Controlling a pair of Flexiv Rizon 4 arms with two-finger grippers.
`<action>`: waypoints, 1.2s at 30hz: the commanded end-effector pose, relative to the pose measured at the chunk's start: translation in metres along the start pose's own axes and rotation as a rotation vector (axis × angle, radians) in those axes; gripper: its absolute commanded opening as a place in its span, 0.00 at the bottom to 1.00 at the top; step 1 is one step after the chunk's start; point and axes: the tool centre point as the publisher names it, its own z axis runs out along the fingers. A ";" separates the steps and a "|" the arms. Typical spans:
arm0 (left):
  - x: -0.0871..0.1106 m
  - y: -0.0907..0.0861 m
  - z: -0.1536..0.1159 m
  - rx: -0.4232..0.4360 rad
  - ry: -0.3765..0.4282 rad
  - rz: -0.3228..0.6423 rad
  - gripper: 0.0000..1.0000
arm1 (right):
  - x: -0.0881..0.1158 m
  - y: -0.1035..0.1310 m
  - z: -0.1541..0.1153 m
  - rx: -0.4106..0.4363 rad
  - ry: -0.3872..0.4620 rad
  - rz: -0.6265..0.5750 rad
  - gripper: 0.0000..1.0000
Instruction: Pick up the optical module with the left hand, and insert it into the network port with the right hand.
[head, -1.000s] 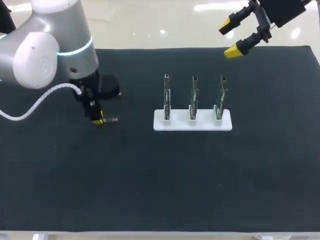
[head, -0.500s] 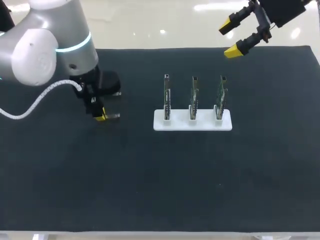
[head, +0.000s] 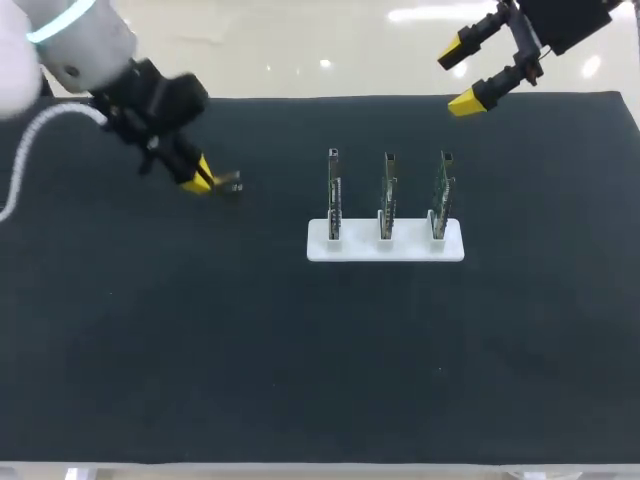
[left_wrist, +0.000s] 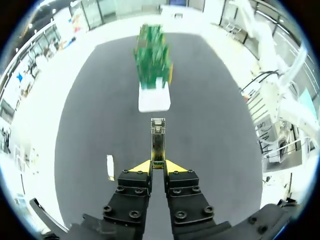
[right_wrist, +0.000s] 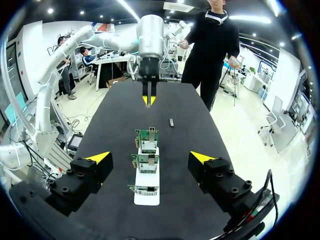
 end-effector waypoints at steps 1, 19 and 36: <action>-0.010 -0.027 -0.042 -0.072 -0.285 0.074 0.00 | 0.000 0.000 0.000 0.001 -0.002 -0.001 1.00; -0.053 -0.044 -0.132 -0.172 -0.780 0.190 0.00 | 0.000 0.000 0.000 0.001 -0.002 -0.001 1.00; -0.055 -0.042 -0.136 -0.179 -0.809 0.179 0.00 | 0.000 0.000 0.000 0.001 -0.002 -0.001 1.00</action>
